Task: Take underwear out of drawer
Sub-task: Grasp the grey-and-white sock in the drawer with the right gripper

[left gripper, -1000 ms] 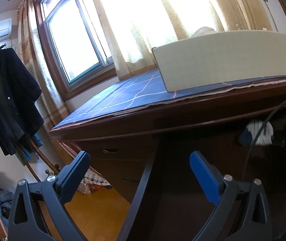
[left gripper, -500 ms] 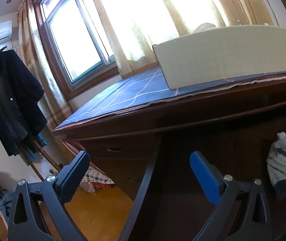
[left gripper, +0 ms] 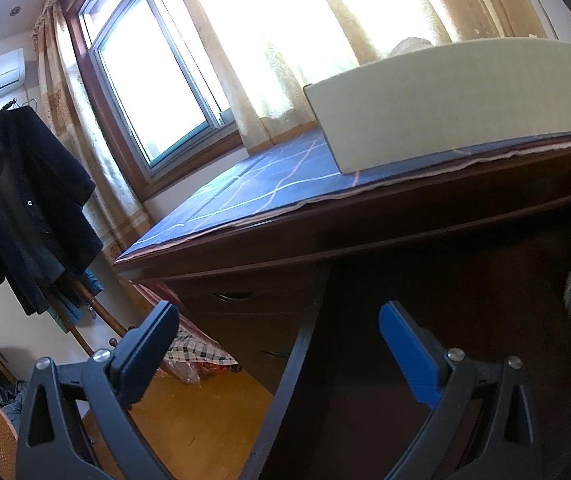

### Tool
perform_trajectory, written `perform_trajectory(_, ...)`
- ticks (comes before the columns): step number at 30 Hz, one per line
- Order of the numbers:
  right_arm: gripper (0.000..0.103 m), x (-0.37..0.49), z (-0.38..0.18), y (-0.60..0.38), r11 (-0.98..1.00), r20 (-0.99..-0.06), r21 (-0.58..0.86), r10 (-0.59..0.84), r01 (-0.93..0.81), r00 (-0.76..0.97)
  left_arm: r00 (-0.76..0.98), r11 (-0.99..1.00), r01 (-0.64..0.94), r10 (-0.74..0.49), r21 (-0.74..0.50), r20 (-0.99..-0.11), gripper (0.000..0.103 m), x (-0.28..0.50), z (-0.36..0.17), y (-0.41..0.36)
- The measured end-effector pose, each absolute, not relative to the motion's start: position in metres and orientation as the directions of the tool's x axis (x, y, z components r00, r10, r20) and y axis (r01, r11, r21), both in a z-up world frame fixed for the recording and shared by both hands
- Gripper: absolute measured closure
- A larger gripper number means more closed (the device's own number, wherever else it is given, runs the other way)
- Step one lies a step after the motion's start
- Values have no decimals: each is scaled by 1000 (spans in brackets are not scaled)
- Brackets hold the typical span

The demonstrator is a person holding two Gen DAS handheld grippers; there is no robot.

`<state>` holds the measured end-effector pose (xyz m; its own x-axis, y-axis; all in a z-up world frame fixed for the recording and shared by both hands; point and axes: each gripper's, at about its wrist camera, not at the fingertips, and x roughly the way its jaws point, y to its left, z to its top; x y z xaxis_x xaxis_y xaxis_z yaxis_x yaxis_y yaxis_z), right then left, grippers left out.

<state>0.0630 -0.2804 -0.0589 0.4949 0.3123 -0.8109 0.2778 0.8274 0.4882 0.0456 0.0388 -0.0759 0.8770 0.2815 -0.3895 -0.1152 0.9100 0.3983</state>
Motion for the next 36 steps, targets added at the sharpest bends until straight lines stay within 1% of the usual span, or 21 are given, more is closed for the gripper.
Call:
perform_trajectory(3,9,51,-76,-279,879,-857,399,257,261,447,874,920,-114,273,375,-403,1,46,-75,41)
perform_trajectory(5,9,57,-85,-271,881,-887,360,221,307,405,869,930,-111,262,350,-419,1,47,-75,45)
perform_trajectory(7,9,61,-92,-260,877,-901,342,203,338,383,866,937,-107,252,333,-431,1,48,-74,48)
perform_trajectory(9,9,64,-95,-269,879,-911,324,191,349,365,866,938,-104,248,330,-434,1,48,-74,49)
perform_trajectory(14,9,98,-104,-242,888,-938,286,183,359,296,863,945,-98,237,312,-447,1,50,-74,51)
perform_trajectory(17,9,107,-108,-232,900,-951,261,178,349,254,857,955,-95,222,281,-465,1,52,-74,55)
perform_trajectory(20,22,116,-108,-218,926,-964,213,147,311,222,853,957,-89,216,276,-474,1,53,-75,56)
perform_trajectory(22,33,123,-110,-196,946,-975,167,116,279,191,856,956,-88,217,281,-470,1,52,-74,55)
perform_trajectory(23,36,126,-116,-192,953,-979,149,104,265,175,857,955,-88,217,284,-468,1,51,-74,55)
perform_trajectory(26,37,132,-116,-176,976,-989,77,48,204,141,857,955,-85,216,285,-468,1,52,-74,54)
perform_trajectory(27,41,134,-116,-170,984,-991,47,24,174,130,857,955,-85,215,284,-468,1,51,-74,54)
perform_trajectory(28,52,135,-115,-164,990,-992,3,-14,141,123,857,955,-85,215,283,-468,1,51,-74,54)
perform_trajectory(29,57,135,-112,-160,994,-991,-11,-26,110,131,857,955,-85,215,283,-467,1,51,-74,54)
perform_trajectory(30,67,135,-110,-157,997,-990,-15,-26,80,137,858,955,-86,216,283,-466,1,52,-74,54)
perform_trajectory(31,70,134,-107,-154,998,-990,-13,-21,57,142,858,956,-84,213,282,-467,1,52,-74,54)
perform_trajectory(33,74,132,-103,-157,999,-988,12,5,49,152,858,955,-83,213,285,-468,1,51,-74,54)
perform_trajectory(34,77,130,-100,-159,998,-986,43,33,56,161,859,954,-83,214,287,-466,1,51,-75,53)
perform_trajectory(36,79,125,-88,-169,991,-973,114,98,66,209,859,954,-82,215,290,-465,1,51,-74,53)
